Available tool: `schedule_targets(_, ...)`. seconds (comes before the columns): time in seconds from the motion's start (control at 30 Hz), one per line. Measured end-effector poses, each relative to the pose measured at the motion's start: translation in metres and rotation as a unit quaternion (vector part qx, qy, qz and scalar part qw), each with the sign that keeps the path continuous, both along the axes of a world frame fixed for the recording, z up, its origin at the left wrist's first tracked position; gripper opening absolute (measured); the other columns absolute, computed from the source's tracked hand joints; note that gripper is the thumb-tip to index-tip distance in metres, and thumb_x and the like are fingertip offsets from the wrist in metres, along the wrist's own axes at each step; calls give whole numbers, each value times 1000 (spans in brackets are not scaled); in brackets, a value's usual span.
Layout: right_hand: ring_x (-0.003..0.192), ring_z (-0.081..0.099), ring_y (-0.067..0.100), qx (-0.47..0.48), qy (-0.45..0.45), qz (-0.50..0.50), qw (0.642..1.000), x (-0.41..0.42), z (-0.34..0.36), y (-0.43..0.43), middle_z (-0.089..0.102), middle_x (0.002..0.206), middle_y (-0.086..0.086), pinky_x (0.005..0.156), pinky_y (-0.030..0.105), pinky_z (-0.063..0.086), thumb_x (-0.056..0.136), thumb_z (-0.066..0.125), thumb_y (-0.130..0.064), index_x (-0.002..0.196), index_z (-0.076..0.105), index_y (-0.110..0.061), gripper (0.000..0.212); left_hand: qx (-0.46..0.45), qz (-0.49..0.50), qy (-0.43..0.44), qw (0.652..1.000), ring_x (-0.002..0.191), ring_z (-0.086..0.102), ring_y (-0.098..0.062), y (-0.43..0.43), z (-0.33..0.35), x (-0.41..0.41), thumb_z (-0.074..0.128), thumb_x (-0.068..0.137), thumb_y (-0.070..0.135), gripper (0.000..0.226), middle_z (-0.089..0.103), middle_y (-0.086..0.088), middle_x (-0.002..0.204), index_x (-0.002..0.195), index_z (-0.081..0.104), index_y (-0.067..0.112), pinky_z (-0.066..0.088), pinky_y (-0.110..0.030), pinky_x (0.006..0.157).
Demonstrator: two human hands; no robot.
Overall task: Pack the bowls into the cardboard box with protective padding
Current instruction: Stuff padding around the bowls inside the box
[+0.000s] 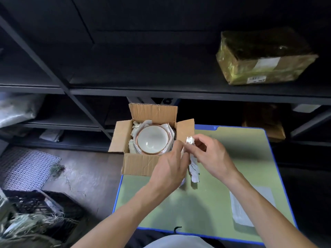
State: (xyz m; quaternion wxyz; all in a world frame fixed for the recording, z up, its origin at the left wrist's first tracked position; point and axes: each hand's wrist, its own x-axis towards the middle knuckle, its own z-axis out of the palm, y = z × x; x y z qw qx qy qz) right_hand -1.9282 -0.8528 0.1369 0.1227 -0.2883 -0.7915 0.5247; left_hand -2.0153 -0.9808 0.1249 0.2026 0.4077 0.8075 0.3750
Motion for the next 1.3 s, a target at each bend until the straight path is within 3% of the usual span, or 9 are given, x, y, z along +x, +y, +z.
schedule_targets(0.2,60,59,9,-30,-40,-9,999,-32,3,-9,70,71,1,66,29,52,95,64,-33,84,65,-9,26,0,38,-38,999,54,46,-29,0,-1,-26,41,100,22,12,59,-10,63,91,33,20,30,-40,48)
schedule_targets(0.33,67,60,28,26,-81,-24,996,-38,-3,-7,60,70,13,68,44,53,96,59,-34,74,53,-10,33,-3,-21,-17,1000,55,46,-22,-7,-4,-37,44,103,34,16,56,2,63,96,39,20,31,-35,51)
schedule_targets(0.5,73,54,30,99,-140,-30,985,-48,-5,-2,56,71,8,68,40,48,97,50,-29,78,49,-14,24,-8,-39,6,999,81,62,-16,-6,-13,-59,44,103,35,22,68,6,100,118,55,23,47,-36,75)
schedule_targets(0.63,93,59,22,109,-153,-74,979,-62,-5,-1,66,96,-4,82,38,50,97,53,-27,118,60,-27,22,-8,-46,33,998,86,64,-21,4,-25,-85,48,101,27,26,65,0,109,121,62,20,49,-39,80)
schedule_targets(0.83,92,60,17,141,-167,-116,969,-79,-17,9,66,95,-12,78,37,49,97,57,-34,112,55,-29,17,-40,-91,141,985,105,62,-25,31,-41,-135,46,91,18,36,61,-1,120,121,67,17,52,-43,85)
schedule_targets(0.93,88,63,19,163,-171,-115,965,-88,-23,11,69,88,-9,77,42,52,96,58,-32,106,55,-29,11,-83,-145,198,966,109,56,-27,42,-43,-146,55,92,11,39,51,-2,119,128,62,24,53,-45,82)
schedule_targets(1.07,88,63,21,200,-174,-108,958,-94,-30,12,69,94,-6,79,42,52,97,58,-27,104,55,-26,8,-90,-175,249,949,106,53,-27,49,-43,-150,56,94,15,21,47,-4,111,109,68,23,45,-34,70)
schedule_targets(1.13,87,64,20,213,-169,-106,957,-96,-33,12,68,94,-6,79,43,52,96,59,-28,102,55,-26,7,-63,-168,248,952,101,55,-24,48,-45,-153,56,95,16,18,50,-2,105,103,71,23,40,-32,65)
schedule_targets(1.3,88,62,19,217,-144,-99,960,-105,-37,11,65,96,-4,77,40,51,95,61,-26,103,60,-25,8,-17,-142,210,967,92,61,-25,38,-58,-161,67,89,14,14,61,2,98,96,75,24,50,-40,72)
